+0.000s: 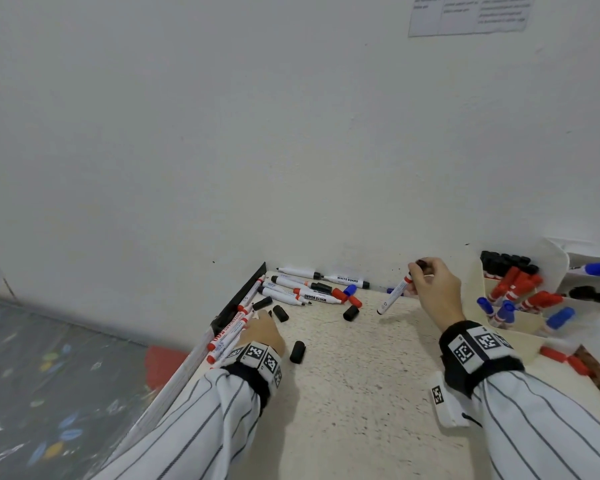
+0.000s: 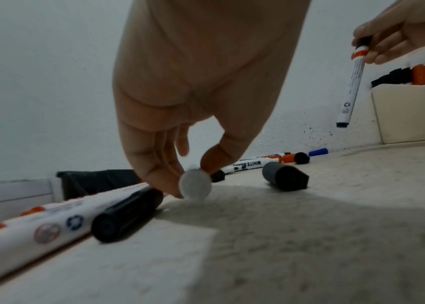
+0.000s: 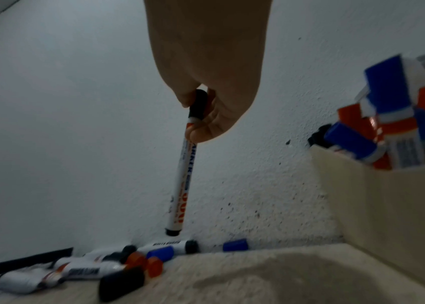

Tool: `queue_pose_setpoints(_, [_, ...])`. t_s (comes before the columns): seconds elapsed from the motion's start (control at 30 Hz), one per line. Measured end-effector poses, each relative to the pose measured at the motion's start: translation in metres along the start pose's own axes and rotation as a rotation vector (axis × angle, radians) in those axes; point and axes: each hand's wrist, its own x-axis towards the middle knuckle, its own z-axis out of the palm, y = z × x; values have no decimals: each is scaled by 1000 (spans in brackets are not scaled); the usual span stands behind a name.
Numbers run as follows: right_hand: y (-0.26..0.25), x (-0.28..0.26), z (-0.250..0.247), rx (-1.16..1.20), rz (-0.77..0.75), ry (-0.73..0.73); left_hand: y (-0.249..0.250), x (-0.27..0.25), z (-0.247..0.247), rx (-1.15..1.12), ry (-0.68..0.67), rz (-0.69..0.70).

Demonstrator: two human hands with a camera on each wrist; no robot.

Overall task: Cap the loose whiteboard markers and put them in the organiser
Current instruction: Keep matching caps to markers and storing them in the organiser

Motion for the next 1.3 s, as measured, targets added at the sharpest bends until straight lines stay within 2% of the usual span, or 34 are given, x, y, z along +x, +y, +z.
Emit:
queue_pose_setpoints(0.2, [-14, 20, -50, -157, -77, 122, 25, -7, 0, -337, 82, 68])
queue_pose_setpoints(0.37, [-18, 23, -99, -326, -66, 184, 59, -11, 13, -594, 3, 218])
queue_pose_setpoints(0.53, [-9, 21, -133, -347, -4, 257, 82, -21, 24, -689, -190, 237])
queue_pose_setpoints(0.6, [-4, 22, -140, -340, 19, 262, 85, -21, 30, -701, -230, 244])
queue_pose_setpoints(0.83, [-1, 47, -144, -265, -45, 307, 87, -6, 35, -741, -215, 300])
queue_pose_setpoints(1.03, [-10, 66, -137, -264, -74, 307, 91, 5, 38, -788, -248, 292])
queue_pose_setpoints(1.2, [-19, 70, -142, -400, -108, 310, 95, 10, 41, -792, -249, 303])
queue_pose_setpoints(1.3, [-13, 74, -151, -457, -31, 264, 95, 11, 42, -783, -252, 318])
